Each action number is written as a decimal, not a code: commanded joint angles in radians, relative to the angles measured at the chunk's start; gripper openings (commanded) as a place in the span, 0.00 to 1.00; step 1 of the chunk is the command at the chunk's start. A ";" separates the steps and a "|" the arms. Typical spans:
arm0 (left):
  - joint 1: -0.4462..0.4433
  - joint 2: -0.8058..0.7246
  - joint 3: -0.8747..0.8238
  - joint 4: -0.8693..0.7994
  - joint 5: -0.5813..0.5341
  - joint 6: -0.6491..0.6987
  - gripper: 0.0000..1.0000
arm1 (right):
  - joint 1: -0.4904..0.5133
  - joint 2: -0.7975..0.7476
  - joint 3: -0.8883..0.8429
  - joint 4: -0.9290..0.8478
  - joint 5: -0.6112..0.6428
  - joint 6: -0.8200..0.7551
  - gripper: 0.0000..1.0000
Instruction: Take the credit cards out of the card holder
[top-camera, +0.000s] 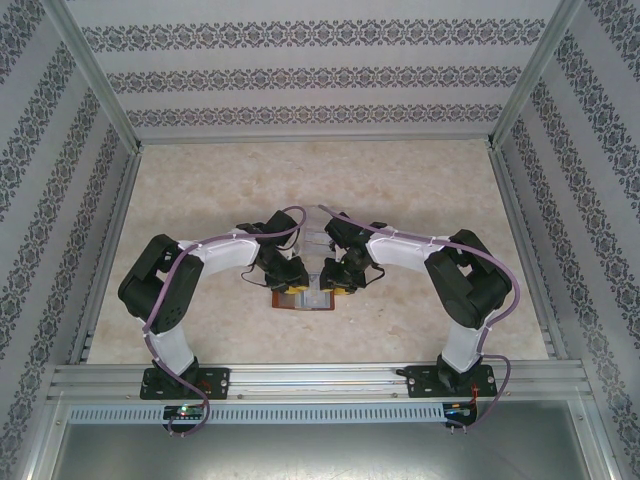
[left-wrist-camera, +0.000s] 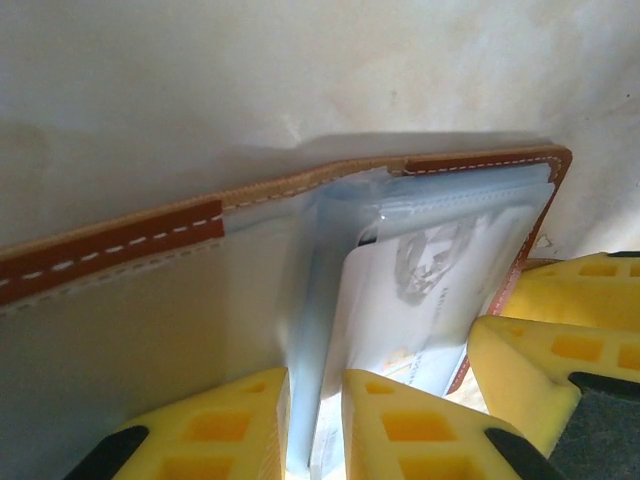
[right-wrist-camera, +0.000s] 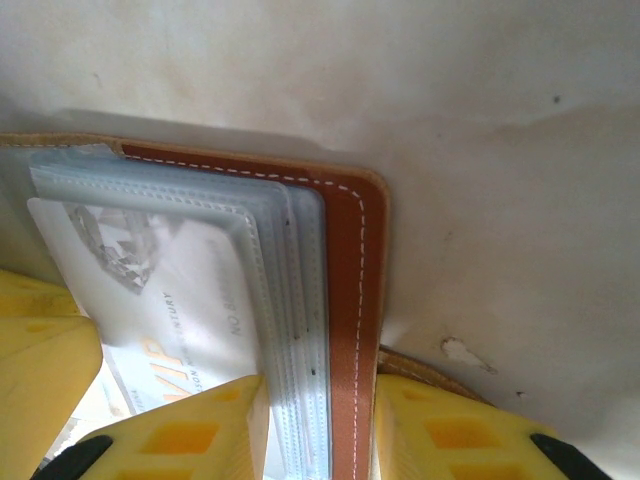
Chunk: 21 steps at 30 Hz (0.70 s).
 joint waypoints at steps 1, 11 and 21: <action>0.013 0.015 -0.007 -0.035 -0.041 0.019 0.19 | 0.011 0.027 0.005 -0.007 0.022 0.000 0.33; 0.013 0.002 0.005 -0.089 -0.079 0.040 0.16 | 0.010 0.030 0.004 -0.012 0.024 -0.001 0.36; 0.014 -0.016 0.011 -0.123 -0.113 0.049 0.15 | 0.009 0.030 0.007 -0.018 0.027 -0.005 0.38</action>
